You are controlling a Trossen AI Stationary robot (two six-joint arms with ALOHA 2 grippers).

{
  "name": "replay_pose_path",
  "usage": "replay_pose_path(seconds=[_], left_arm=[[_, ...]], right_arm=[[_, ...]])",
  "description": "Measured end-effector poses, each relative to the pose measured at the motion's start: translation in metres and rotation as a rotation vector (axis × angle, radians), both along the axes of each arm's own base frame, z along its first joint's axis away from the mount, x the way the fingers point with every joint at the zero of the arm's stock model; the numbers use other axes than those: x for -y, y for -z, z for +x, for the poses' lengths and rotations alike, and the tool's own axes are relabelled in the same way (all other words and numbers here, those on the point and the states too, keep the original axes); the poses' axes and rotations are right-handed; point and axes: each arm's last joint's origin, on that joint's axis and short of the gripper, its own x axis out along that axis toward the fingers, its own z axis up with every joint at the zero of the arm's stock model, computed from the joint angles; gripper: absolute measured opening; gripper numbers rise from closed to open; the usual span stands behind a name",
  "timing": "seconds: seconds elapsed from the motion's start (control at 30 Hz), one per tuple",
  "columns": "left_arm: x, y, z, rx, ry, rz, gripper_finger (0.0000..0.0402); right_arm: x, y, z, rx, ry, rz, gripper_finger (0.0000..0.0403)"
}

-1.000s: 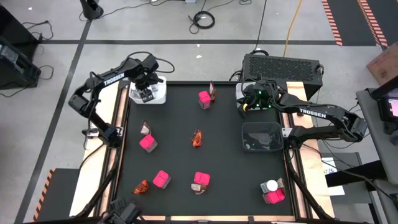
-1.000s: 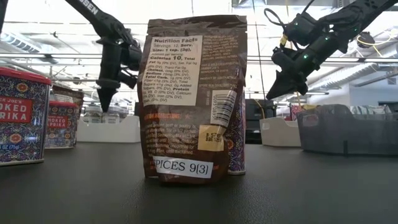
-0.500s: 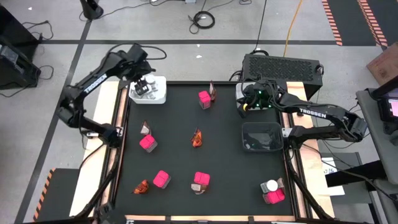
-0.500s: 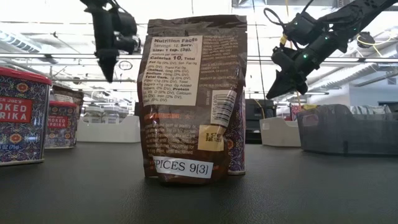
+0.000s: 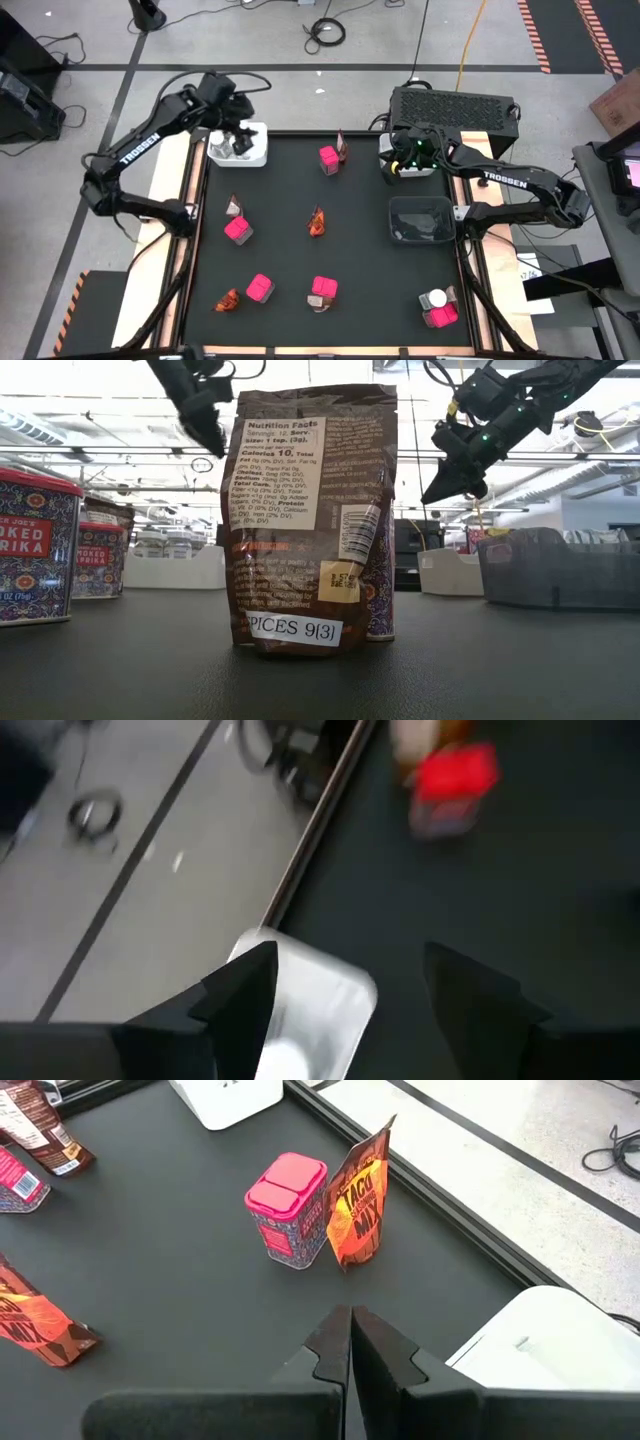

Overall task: Sort spices by type
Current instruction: Put the white seasoning bottle into the left white bin

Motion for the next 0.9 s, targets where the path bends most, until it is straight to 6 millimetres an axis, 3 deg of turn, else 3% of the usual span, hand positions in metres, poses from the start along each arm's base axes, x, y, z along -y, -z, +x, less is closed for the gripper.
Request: replay_pose_path(seconds=[0.23, 0.47, 0.67, 0.9], left_arm=[[0.012, 0.006, 0.039, 0.205, 0.182, -0.028, 0.0251], [0.035, 0.053, 0.081, 0.404, 0.369, -0.069, 0.0251], [0.059, 0.088, 0.092, 0.467, 0.369, -0.166, 0.0237], [0.088, 0.117, 0.093, 0.317, 0.273, -0.223, 0.0206]], right_arm=[[0.0, 0.0, 0.0, 0.0, -0.001, 0.0, 0.0009], [0.001, 0.0, 0.001, 0.006, 0.0, -0.003, 0.0009], [0.0, 0.0, 0.001, -0.003, -0.003, -0.003, 0.0009], [0.0, 0.0, 0.001, -0.012, -0.018, -0.021, 0.0008]])
